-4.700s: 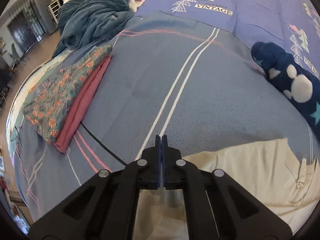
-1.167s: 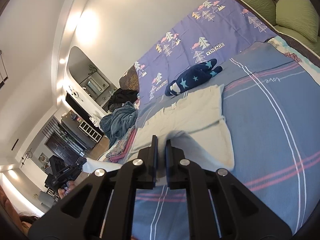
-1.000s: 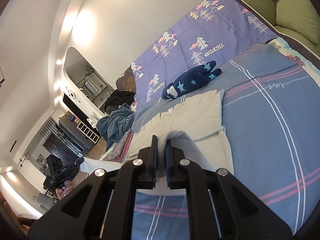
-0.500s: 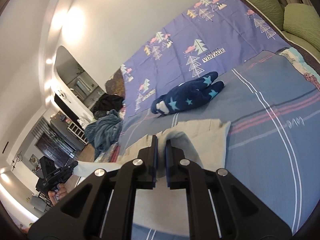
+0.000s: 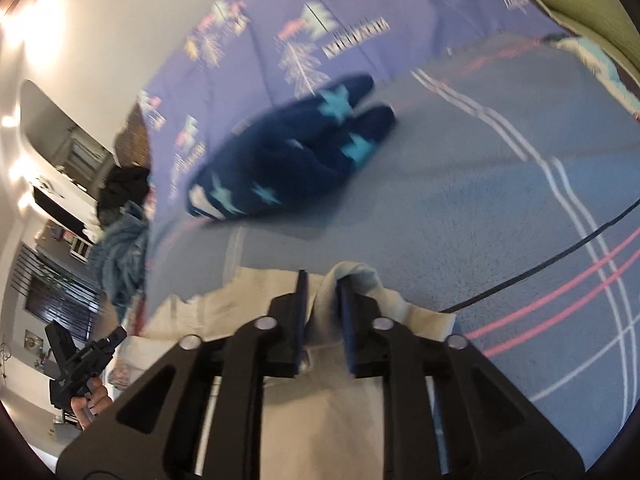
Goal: Fold small clothes
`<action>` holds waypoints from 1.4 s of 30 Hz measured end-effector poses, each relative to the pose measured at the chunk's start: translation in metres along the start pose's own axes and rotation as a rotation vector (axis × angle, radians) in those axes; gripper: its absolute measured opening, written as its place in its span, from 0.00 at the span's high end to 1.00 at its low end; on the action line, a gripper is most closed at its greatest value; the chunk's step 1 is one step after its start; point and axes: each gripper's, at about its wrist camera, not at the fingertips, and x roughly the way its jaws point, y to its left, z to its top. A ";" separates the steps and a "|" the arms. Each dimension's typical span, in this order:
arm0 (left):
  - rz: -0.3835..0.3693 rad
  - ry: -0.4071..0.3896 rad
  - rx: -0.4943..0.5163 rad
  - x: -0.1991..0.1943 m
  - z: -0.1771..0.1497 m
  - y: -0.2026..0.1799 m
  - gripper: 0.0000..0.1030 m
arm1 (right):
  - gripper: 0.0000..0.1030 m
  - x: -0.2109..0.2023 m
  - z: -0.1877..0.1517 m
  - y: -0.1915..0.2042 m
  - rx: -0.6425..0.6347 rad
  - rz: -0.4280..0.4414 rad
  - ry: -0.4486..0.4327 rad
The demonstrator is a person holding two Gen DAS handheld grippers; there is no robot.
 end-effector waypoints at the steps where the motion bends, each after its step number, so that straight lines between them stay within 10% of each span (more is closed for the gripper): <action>1: 0.002 0.009 -0.027 0.003 -0.001 0.006 0.74 | 0.77 0.003 -0.001 -0.002 -0.001 -0.001 0.010; 16: -0.010 0.059 0.117 -0.031 -0.040 -0.007 0.62 | 0.72 -0.045 -0.026 -0.005 -0.053 0.012 0.026; 20: -0.006 0.084 0.129 -0.022 -0.037 -0.009 0.95 | 0.93 -0.043 -0.023 -0.004 -0.037 0.010 0.032; 23: -0.009 0.082 0.141 -0.023 -0.036 -0.015 0.95 | 0.98 -0.044 -0.019 -0.003 -0.019 0.022 0.022; 42: 0.063 0.011 -0.049 0.015 0.032 0.005 0.82 | 0.90 -0.010 0.035 -0.041 0.120 -0.081 -0.046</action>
